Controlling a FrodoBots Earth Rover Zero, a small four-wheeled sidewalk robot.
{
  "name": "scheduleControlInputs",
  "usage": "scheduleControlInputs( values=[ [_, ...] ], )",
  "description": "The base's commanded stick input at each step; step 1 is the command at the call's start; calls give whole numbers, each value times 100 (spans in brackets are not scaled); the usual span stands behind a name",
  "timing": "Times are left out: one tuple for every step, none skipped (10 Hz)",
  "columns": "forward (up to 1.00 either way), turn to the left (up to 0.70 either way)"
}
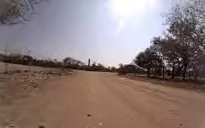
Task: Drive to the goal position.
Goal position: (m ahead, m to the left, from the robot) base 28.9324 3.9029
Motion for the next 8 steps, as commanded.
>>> scheduleControlInputs(
  values=[
    [100, 2],
    [100, 2],
    [100, 3],
    [100, 4],
    [100, 40],
    [100, 40],
    [100, 24],
    [100, 6]
  ],
)
